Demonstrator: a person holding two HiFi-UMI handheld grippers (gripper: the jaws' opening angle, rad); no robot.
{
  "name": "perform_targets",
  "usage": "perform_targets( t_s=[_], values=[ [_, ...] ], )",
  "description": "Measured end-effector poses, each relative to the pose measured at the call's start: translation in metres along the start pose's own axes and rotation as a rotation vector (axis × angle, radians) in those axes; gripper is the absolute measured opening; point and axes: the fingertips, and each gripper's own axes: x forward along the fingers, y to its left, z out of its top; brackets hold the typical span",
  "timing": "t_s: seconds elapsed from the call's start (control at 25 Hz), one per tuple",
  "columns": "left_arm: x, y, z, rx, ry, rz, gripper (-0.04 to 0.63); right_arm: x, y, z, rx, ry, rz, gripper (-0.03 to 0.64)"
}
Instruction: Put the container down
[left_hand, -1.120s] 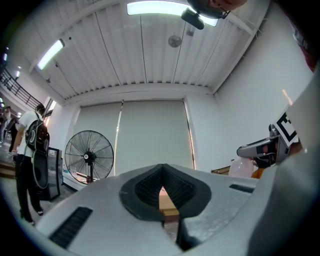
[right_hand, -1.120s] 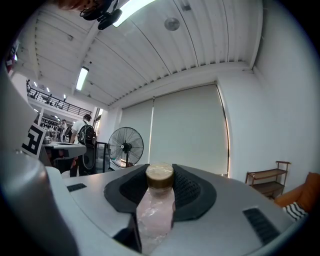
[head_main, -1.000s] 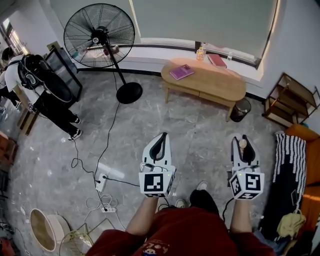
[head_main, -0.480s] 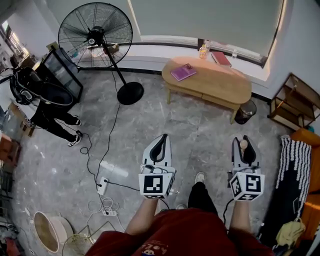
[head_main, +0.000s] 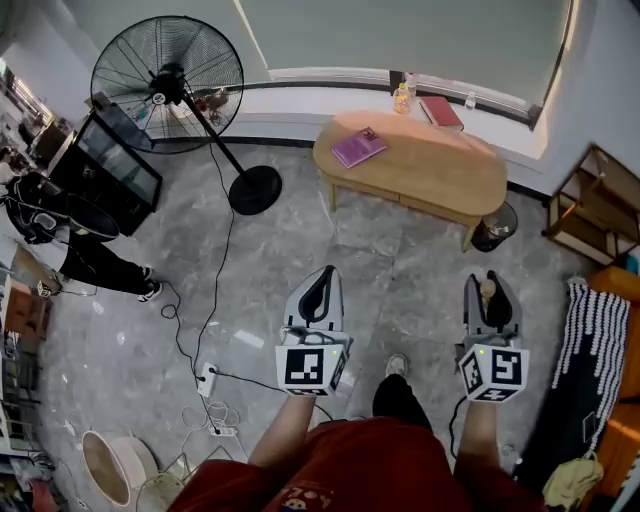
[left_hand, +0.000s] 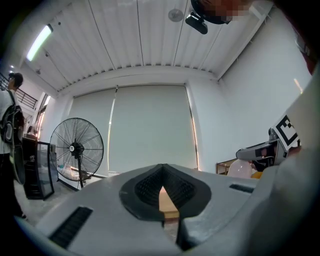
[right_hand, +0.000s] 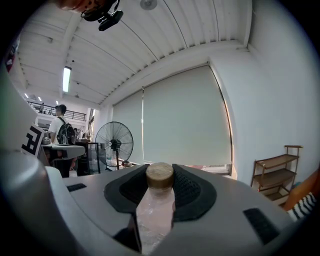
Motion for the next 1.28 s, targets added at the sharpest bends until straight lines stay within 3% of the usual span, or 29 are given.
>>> perform_targets(
  t_s=[0.68, 1.28],
  values=[
    [0.141, -0.043, 0.001, 0.016, 0.011, -0.02, 0.006, 0.095, -0.11, 0.002, 0.035, 0.018, -0.013, 0.135],
    [0.205, -0.024, 0.004, 0.017, -0.025, -0.048, 0.006, 0.161, -0.112, 0.031, -0.034, -0.024, 0.001, 0.135]
  ],
)
